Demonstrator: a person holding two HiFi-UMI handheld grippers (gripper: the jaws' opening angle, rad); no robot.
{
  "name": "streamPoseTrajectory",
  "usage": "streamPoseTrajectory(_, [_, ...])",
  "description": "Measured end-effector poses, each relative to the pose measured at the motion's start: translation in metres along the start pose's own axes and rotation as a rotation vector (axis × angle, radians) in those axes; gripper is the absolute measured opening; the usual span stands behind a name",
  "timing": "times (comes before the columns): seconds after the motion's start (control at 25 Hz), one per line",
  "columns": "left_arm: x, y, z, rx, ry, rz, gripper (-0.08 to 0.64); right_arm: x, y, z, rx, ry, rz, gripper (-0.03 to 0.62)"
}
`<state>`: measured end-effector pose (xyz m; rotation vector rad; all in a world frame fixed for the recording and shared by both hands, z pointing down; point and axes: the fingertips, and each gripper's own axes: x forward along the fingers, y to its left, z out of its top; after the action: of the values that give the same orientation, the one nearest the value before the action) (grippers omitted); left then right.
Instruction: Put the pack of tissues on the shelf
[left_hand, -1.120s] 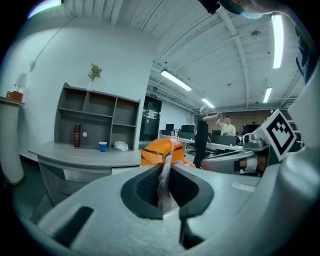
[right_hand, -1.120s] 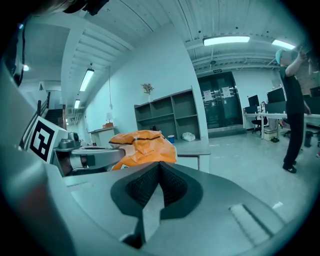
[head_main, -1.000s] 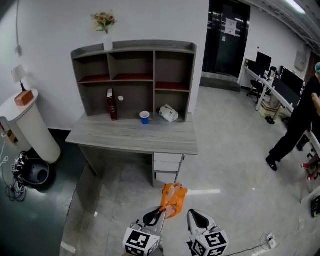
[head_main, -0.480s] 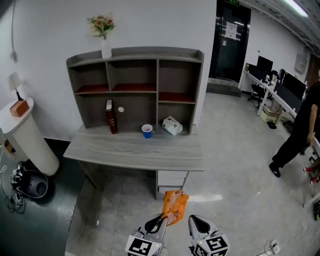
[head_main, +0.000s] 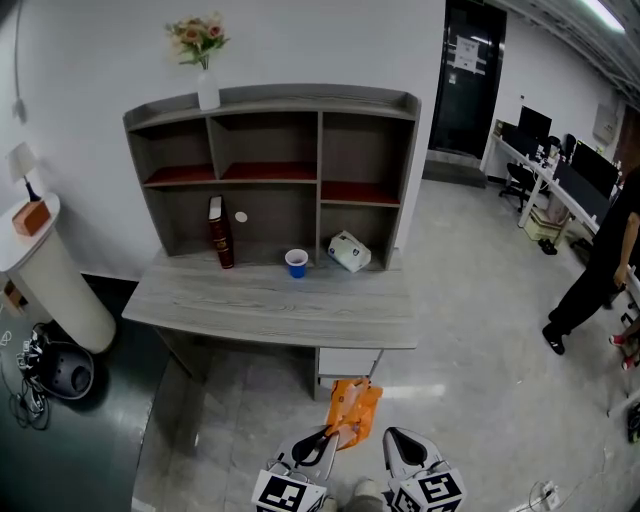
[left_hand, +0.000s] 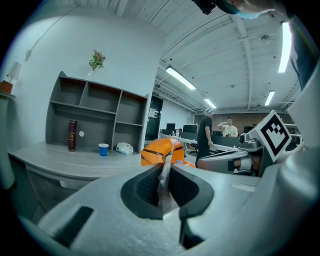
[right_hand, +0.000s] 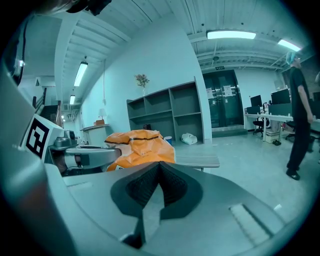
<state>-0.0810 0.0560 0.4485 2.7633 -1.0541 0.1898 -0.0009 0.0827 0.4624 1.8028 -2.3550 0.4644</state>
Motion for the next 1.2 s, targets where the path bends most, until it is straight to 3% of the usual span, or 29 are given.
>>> streamPoseTrajectory(0.28, [0.028,0.018,0.012,0.003,0.002,0.012,0.003,0.036,-0.026,0.022,-0.008,-0.019,0.044,-0.002])
streamPoseTrajectory(0.68, [0.109,0.029,0.035,0.008,0.000,0.062,0.003,0.086,-0.086,0.060,-0.027,-0.027,0.113,-0.002])
streamPoseTrajectory(1.2, [0.178,0.036,0.054,0.007,0.005,0.119,0.003,0.121,-0.141,0.083,-0.031,-0.026,0.166,-0.002])
